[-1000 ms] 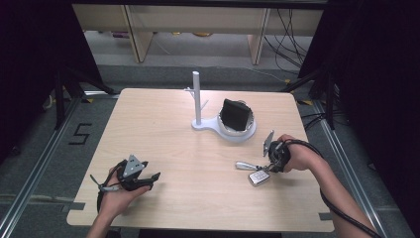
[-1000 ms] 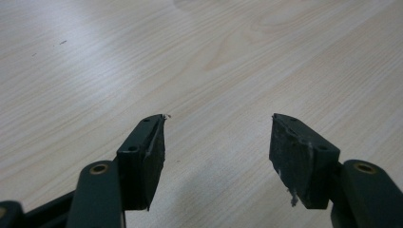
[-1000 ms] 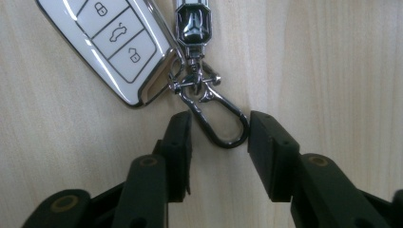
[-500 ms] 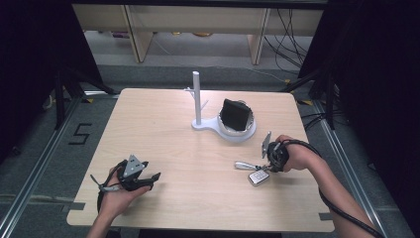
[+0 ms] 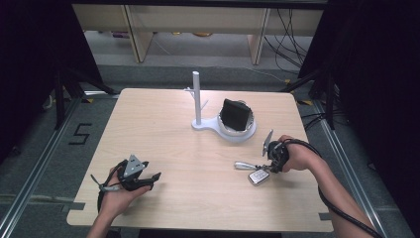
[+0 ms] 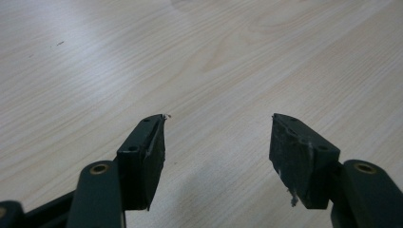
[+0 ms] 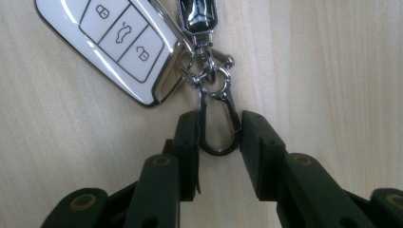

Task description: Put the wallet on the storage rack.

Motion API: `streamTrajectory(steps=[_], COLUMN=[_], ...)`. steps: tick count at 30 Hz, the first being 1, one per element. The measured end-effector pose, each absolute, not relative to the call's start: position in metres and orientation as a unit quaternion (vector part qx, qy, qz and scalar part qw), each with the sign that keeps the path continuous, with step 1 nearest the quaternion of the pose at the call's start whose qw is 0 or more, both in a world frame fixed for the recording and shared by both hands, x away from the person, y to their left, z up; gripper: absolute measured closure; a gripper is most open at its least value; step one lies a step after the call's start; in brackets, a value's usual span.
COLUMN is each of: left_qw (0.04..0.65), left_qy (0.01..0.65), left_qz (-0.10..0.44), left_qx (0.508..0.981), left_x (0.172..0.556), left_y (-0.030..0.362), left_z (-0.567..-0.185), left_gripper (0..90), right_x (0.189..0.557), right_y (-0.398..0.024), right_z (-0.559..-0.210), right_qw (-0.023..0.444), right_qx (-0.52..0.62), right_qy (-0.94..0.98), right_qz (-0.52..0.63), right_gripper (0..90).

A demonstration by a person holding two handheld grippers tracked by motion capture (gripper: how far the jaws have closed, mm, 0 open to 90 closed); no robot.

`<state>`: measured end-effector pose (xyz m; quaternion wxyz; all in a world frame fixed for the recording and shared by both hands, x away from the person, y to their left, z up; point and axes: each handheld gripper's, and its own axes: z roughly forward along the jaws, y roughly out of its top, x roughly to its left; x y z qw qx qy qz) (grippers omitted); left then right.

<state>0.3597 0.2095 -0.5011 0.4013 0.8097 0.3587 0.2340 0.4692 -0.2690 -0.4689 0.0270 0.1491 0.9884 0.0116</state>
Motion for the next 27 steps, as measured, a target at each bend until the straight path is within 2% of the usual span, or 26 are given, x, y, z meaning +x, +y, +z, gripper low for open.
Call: streamTrajectory(steps=[12, 27], left_qw=[0.398, 0.397], left_qy=[0.356, 0.361], left_qz=[0.235, 0.235], left_qx=[0.812, 0.810], left_x=[0.359, 0.358], left_y=[0.208, 0.208], left_z=[-0.501, -0.501], left_gripper=[36.4, 36.4], right_x=[0.476, 0.479], right_y=[-0.276, -0.285], right_z=[-0.447, -0.472], right_qw=[0.010, -0.031], right_qx=[0.204, 0.235], right_qy=[0.977, 0.967], right_qz=[0.061, 0.091], right_gripper=[69.7, 70.4])
